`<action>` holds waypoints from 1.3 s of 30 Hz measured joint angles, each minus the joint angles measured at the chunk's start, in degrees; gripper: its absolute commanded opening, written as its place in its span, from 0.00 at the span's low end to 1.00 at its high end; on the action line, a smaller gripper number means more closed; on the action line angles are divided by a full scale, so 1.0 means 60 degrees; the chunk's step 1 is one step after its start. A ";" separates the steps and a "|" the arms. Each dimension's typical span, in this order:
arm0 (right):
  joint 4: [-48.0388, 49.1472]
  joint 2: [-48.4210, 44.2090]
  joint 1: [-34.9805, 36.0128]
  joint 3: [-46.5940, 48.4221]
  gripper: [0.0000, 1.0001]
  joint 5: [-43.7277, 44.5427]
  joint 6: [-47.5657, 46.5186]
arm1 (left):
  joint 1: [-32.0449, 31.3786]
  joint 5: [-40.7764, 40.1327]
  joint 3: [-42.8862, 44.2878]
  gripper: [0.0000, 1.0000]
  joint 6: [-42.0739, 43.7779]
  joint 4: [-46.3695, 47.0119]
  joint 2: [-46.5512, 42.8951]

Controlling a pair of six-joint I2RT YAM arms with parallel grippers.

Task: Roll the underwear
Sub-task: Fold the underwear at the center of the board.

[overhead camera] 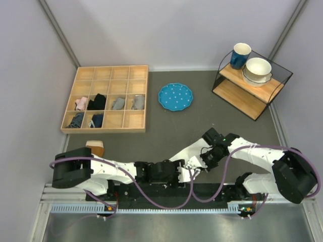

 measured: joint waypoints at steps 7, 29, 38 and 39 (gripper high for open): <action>-0.0106 0.0259 0.0022 0.0579 0.01 -0.0047 0.0703 | 0.0517 -0.0525 -0.0525 0.70 -0.0674 -0.0455 -0.1545; -0.0350 0.2790 -0.0182 0.3260 0.02 0.0062 0.2463 | 0.2885 0.0138 -0.0951 0.70 -0.2419 -0.1749 -0.4554; -0.0390 0.3464 -0.0277 0.3854 0.14 0.0335 0.2911 | 0.3020 0.0189 -0.0987 0.70 -0.2616 -0.1745 -0.4481; -0.0390 0.3526 -0.0277 0.3920 0.15 0.0372 0.2969 | 0.3027 0.0193 -0.0991 0.70 -0.2626 -0.1741 -0.4466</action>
